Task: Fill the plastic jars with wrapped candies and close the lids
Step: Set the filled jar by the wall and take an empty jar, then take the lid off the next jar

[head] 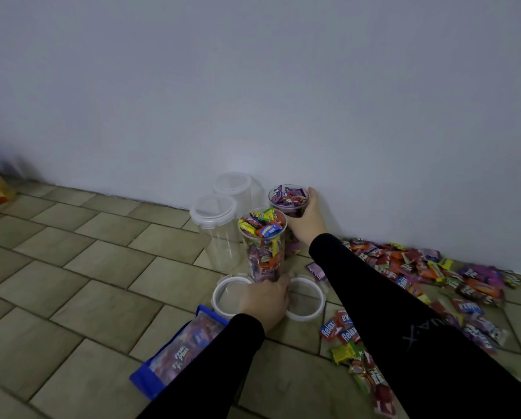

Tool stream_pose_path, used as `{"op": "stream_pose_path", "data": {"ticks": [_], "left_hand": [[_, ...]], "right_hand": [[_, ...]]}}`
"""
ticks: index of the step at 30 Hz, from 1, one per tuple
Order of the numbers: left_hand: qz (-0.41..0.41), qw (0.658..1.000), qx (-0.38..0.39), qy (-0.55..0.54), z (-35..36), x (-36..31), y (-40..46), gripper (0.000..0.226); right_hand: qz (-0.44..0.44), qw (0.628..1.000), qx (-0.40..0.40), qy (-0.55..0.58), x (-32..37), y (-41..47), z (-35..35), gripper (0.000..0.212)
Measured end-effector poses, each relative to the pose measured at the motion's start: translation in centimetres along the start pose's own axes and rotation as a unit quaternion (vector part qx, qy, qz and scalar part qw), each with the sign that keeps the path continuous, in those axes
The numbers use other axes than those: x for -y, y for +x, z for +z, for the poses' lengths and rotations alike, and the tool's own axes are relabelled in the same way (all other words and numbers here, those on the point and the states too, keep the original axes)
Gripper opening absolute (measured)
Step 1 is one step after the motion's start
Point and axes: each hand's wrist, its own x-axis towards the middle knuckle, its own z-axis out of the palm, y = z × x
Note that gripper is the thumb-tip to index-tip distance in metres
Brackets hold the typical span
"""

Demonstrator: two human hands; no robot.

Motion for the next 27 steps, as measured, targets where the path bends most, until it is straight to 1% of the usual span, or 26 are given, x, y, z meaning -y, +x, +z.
{"op": "stream_pose_path", "data": {"ticks": [4, 7, 9, 11, 13, 14, 16, 18, 19, 21, 23, 25, 26, 27], "left_hand": [[0.031, 0.999, -0.015, -0.015, -0.8, 0.6, -0.3, 0.033], [0.028, 0.998, -0.046, -0.037, -1.7, 1.4, -0.7, 0.032], [-0.004, 0.997, -0.057, -0.053, -2.1, 2.1, -1.2, 0.032], [-0.054, 0.994, -0.052, -0.077, -2.3, 3.0, -1.7, 0.033], [-0.105, 0.988, -0.036, -0.108, -2.6, 4.1, -2.1, 0.031], [-0.135, 0.982, -0.034, -0.124, -2.7, 4.8, -2.1, 0.03], [-0.207, 0.959, -0.054, -0.184, -3.1, 6.2, -1.9, 0.023], [-0.271, 0.922, -0.091, -0.26, -3.6, 7.5, -1.8, 0.021], [-0.292, 0.903, -0.108, -0.295, -3.9, 8.0, -1.7, 0.024], [-0.314, 0.859, -0.147, -0.376, -4.1, 8.9, -1.4, 0.039], [-0.314, 0.818, -0.182, -0.446, -4.2, 9.6, -0.9, 0.063], [-0.305, 0.793, -0.189, -0.493, -4.5, 10.0, -0.6, 0.096], [-0.298, 0.78, -0.188, -0.517, -4.6, 10.1, -0.4, 0.107], [-0.289, 0.771, -0.187, -0.535, -4.8, 10.3, -0.3, 0.111]], "right_hand": [[0.024, 0.999, 0.01, 0.024, 0.3, -0.7, -0.9, 0.111], [0.015, 1.0, 0.009, 0.024, 1.2, -1.6, -1.9, 0.103], [-0.022, 1.0, -0.007, -0.017, 1.7, -2.2, -2.2, 0.092], [-0.085, 0.992, -0.015, -0.088, 2.4, -2.7, -2.2, 0.081], [-0.143, 0.976, -0.023, -0.166, 3.5, -3.2, -1.7, 0.067], [-0.168, 0.963, -0.042, -0.206, 4.3, -3.4, -1.2, 0.06], [-0.205, 0.944, -0.076, -0.249, 6.0, -3.7, -0.1, 0.049], [-0.219, 0.938, -0.052, -0.265, 7.5, -4.1, 1.4, 0.044], [-0.226, 0.931, -0.028, -0.286, 8.1, -4.3, 2.3, 0.043], [-0.245, 0.901, 0.016, -0.357, 8.7, -4.6, 4.1, 0.042], [-0.247, 0.867, 0.049, -0.43, 8.9, -4.8, 5.8, 0.044], [-0.233, 0.845, 0.069, -0.477, 8.8, -4.8, 7.3, 0.049], [-0.229, 0.833, 0.076, -0.499, 8.7, -4.9, 8.0, 0.052], [-0.229, 0.817, 0.079, -0.523, 8.6, -4.9, 8.6, 0.055]]}}
